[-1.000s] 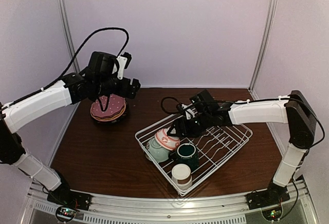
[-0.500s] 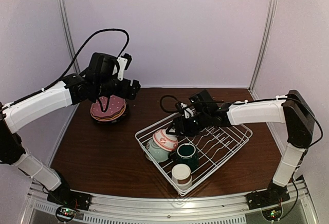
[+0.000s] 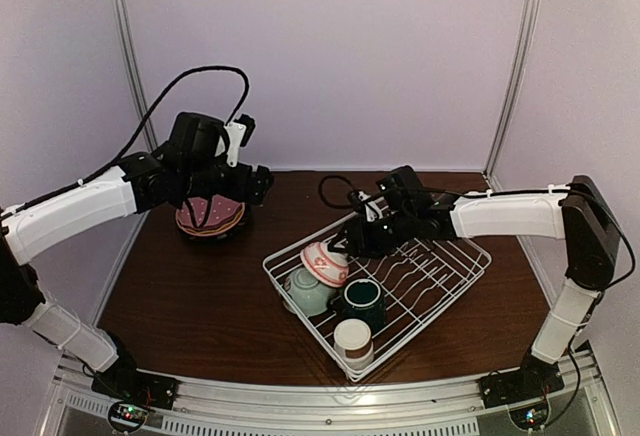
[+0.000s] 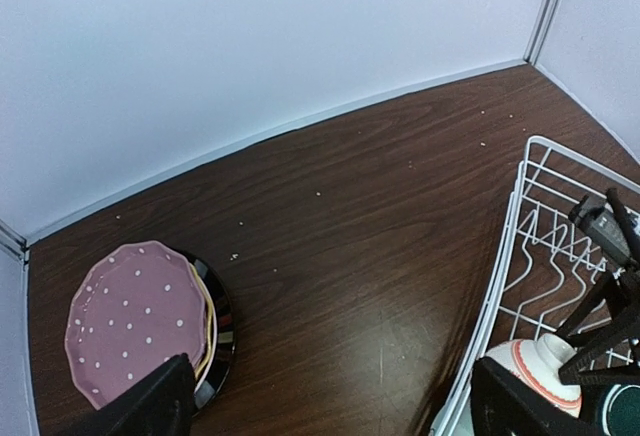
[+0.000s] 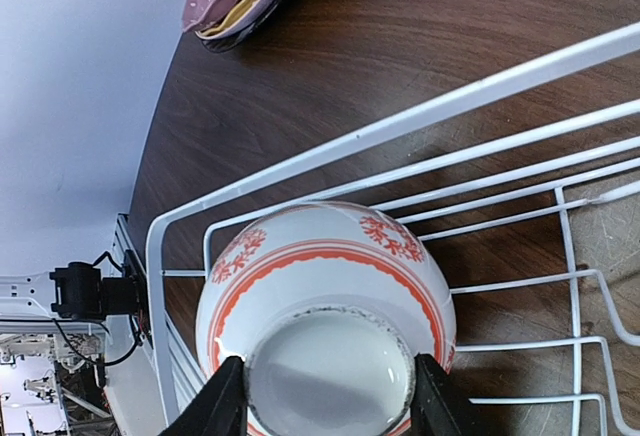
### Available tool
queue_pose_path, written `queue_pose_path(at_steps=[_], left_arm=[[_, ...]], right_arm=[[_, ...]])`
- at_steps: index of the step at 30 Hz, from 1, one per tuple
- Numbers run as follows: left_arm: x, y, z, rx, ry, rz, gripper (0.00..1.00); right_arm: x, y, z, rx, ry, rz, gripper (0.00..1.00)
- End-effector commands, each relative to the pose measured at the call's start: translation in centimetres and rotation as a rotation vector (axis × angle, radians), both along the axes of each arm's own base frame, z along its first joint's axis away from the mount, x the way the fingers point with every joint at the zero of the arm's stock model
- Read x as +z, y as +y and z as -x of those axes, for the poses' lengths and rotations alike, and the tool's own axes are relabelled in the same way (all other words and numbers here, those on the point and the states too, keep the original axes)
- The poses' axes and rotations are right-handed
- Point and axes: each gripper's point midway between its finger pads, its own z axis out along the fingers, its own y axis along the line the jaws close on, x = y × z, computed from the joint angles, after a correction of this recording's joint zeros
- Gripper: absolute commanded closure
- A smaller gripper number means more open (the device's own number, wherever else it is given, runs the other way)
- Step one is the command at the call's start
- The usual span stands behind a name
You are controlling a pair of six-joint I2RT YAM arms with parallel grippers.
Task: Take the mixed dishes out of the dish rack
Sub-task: Grab the bowl from the dish rack, then pass from the right arm to the left
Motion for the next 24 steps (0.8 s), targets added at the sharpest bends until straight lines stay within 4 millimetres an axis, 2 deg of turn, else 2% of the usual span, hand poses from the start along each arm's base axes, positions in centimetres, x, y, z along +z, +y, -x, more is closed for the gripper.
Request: queue_pose_path(at_steps=[1, 4, 7, 14, 17, 20, 24], left_arm=[[1.5, -1.1, 1.0, -0.070, -0.027, 0.110, 0.03], [1.2, -1.6, 2.0, -0.114, -0.027, 0.170, 0.03], [1.7, -2.1, 3.4, -0.170, -0.050, 0.263, 0.02], [3.2, -4.7, 7.9, -0.413, -0.058, 0.525, 0.06], [2.9, -6.2, 9.7, -0.490, -0.050, 0.572, 0.09], [3.4, -7.4, 11.2, -0.559, -0.065, 0.633, 0.13], [4.9, -8.2, 12.3, -0.631, -0.059, 0.755, 0.19]], right_arm=[[5.2, -0.3, -0.5, -0.009, -0.083, -0.105, 0.61], [6.2, -0.5, -0.5, -0.005, -0.101, -0.128, 0.61], [7.5, -0.9, -0.7, -0.011, -0.123, -0.163, 0.61], [11.6, -1.5, -1.4, -0.035, -0.194, -0.256, 0.61], [13.4, -1.6, -1.9, -0.050, -0.218, -0.315, 0.61], [15.2, -1.5, -2.2, -0.062, -0.239, -0.377, 0.62], [17.0, -1.4, -2.4, -0.066, -0.264, -0.435, 0.62]])
